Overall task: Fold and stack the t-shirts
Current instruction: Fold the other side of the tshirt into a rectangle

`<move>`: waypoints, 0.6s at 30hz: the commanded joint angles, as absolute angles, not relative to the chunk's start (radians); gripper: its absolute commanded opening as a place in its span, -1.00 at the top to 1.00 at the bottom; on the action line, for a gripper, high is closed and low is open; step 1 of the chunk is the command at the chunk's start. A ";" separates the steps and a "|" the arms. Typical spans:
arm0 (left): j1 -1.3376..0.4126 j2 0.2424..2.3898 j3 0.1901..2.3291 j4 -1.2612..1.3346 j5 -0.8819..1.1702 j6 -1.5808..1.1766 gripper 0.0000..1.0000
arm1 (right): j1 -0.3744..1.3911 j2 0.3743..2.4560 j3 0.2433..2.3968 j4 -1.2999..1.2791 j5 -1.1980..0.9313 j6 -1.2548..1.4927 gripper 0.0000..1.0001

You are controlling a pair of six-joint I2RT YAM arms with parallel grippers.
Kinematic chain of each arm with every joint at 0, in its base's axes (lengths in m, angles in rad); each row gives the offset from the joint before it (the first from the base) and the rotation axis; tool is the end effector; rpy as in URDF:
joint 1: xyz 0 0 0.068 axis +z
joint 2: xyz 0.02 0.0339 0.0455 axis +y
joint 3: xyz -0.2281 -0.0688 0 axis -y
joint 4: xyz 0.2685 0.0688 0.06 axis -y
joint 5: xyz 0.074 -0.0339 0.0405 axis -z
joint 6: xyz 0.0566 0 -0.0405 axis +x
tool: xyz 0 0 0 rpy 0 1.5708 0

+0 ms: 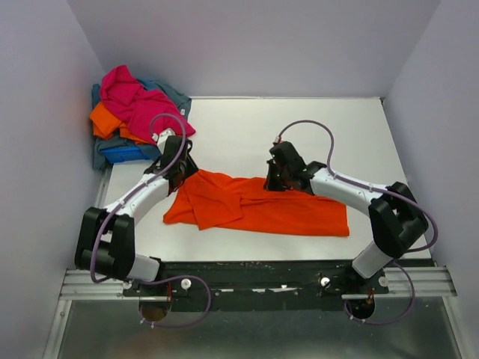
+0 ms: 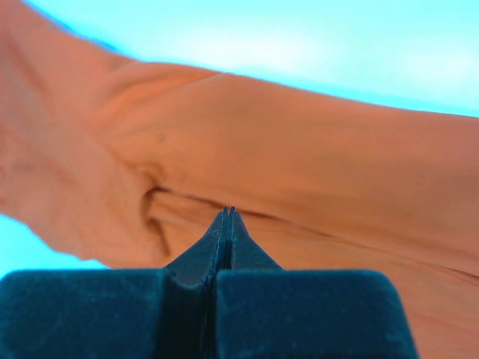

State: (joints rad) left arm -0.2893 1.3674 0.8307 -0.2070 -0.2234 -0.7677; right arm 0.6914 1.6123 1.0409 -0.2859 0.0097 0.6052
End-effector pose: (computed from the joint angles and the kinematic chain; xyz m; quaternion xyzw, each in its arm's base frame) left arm 0.3203 -0.0822 0.1637 -0.2591 0.8735 -0.1132 0.3963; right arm 0.2879 0.2376 0.1479 -0.0387 0.9362 0.2073 0.2811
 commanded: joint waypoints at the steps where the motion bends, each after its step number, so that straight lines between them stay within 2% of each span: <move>1: -0.216 1.508 0.871 -0.152 -0.166 -0.788 0.14 | 0.625 1.667 1.062 -0.390 0.155 0.653 0.99; 10: -0.192 1.729 0.951 -0.115 -0.160 -0.804 0.25 | 0.526 1.787 1.086 -0.440 0.227 0.695 0.99; 18: -0.104 1.714 0.899 -0.124 -0.196 -0.808 0.30 | 0.437 1.784 1.042 -0.466 0.273 0.718 0.99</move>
State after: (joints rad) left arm -0.1593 1.7267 0.9440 -0.1158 -0.1711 -0.8059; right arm 0.4835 1.7748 1.0710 -0.4084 0.1802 0.7071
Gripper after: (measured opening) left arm 0.355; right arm 0.010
